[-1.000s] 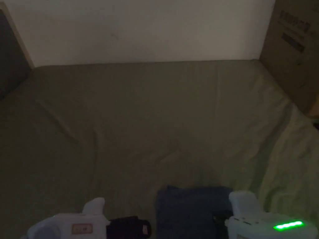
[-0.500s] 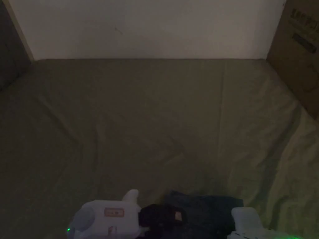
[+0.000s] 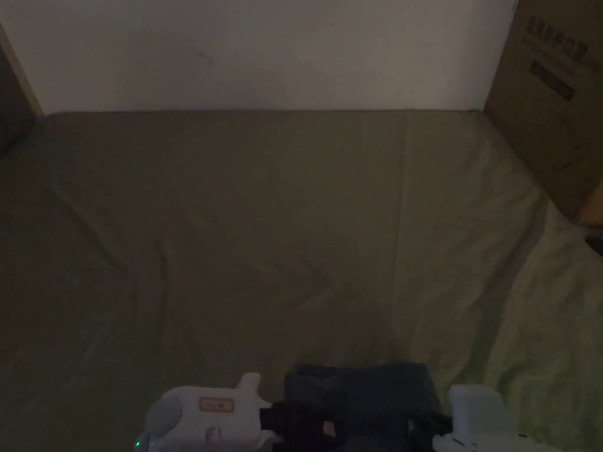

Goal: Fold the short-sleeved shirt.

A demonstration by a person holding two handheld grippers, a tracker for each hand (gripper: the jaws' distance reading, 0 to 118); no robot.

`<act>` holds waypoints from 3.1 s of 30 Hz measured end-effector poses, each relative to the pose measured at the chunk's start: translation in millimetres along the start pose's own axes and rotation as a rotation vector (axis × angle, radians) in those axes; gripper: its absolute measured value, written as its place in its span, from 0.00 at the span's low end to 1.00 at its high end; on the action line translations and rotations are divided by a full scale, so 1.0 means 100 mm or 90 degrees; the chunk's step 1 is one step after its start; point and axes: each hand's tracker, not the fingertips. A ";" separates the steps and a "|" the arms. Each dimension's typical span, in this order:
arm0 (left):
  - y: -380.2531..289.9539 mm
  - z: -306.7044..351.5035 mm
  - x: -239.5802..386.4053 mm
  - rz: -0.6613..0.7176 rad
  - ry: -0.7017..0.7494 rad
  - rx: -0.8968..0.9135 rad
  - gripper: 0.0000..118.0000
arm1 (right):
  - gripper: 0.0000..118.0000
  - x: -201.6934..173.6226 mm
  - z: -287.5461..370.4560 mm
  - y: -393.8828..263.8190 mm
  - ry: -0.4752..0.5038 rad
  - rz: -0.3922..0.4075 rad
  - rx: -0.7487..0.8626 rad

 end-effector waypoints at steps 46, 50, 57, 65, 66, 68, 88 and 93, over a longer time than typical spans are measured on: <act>1.31 4.49 -0.25 -0.114 0.807 0.372 0.90 | 0.00 -1.45 0.14 0.96 -0.111 0.117 0.291; 0.89 4.36 0.16 -0.121 0.705 0.385 0.88 | 0.00 -1.42 0.18 0.98 -0.104 0.106 0.288; 0.04 3.52 0.95 -0.261 0.708 0.506 0.00 | 0.00 -1.40 0.45 0.95 -0.086 0.102 0.283; -0.92 2.47 1.88 -0.427 0.632 0.625 0.00 | 0.00 -1.07 0.76 1.05 -0.079 0.094 0.286; -1.02 2.35 1.95 -0.433 0.620 0.666 0.00 | 0.00 -1.02 0.81 1.07 -0.072 0.079 0.288; -1.16 2.11 2.09 -0.447 0.628 0.687 0.00 | 0.00 -0.93 0.91 1.09 -0.061 0.062 0.294; -2.07 1.42 2.78 -0.593 0.622 0.755 0.96 | 0.98 -0.47 1.69 0.82 -0.046 0.073 0.331; -2.18 1.44 2.80 -0.593 0.539 0.709 0.96 | 1.00 -0.54 1.75 0.83 -0.074 0.103 0.367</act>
